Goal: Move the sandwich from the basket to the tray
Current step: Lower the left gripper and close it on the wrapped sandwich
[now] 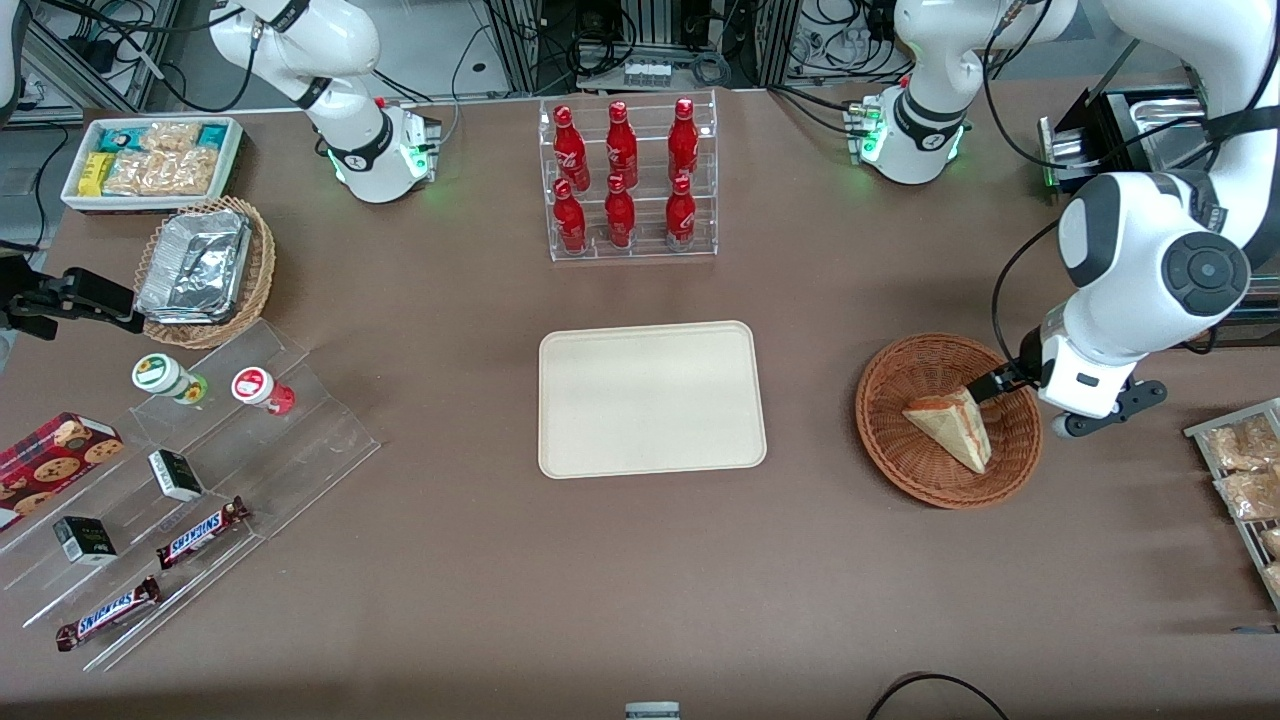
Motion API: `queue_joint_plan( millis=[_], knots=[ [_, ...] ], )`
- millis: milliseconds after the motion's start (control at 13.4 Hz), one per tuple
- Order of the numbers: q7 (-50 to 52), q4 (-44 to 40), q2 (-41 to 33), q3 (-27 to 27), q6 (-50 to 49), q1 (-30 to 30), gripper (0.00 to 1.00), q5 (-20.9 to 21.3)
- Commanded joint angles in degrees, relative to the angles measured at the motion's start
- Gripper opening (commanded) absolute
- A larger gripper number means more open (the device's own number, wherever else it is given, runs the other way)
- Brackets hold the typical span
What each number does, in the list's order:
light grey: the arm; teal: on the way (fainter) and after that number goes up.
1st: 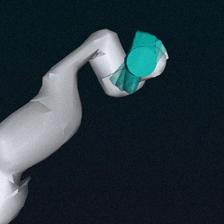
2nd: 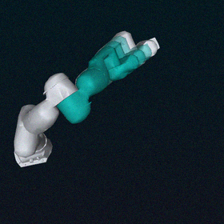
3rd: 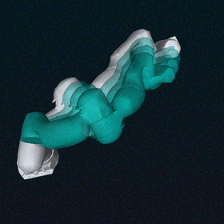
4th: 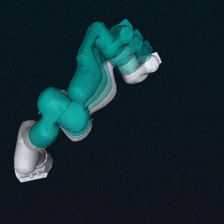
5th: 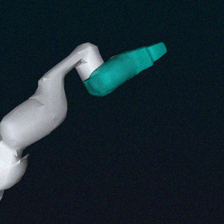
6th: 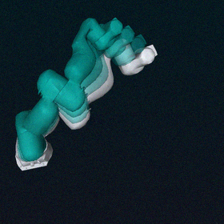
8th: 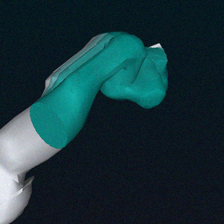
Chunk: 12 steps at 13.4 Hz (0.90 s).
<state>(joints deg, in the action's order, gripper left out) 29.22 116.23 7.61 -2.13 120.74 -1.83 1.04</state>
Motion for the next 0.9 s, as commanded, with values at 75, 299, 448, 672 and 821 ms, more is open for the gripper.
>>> queue_joint_plan(
  millis=[75, 299, 448, 672, 821],
  knots=[
    [7.6, 2.7, -0.1, -0.5, 4.3, 0.4, 1.0, 0.5],
    [10.8, 3.3, 1.4, -0.4, 5.6, 0.2, 1.0, 0.5],
    [11.7, 6.3, 1.8, -0.5, 10.0, 0.1, 1.0, 0.5],
    [12.1, 9.0, 3.2, -0.5, 15.6, 0.1, 1.0, 0.5],
    [13.0, 8.8, 4.3, -0.5, 16.7, 0.1, 1.0, 0.4]
  ],
)
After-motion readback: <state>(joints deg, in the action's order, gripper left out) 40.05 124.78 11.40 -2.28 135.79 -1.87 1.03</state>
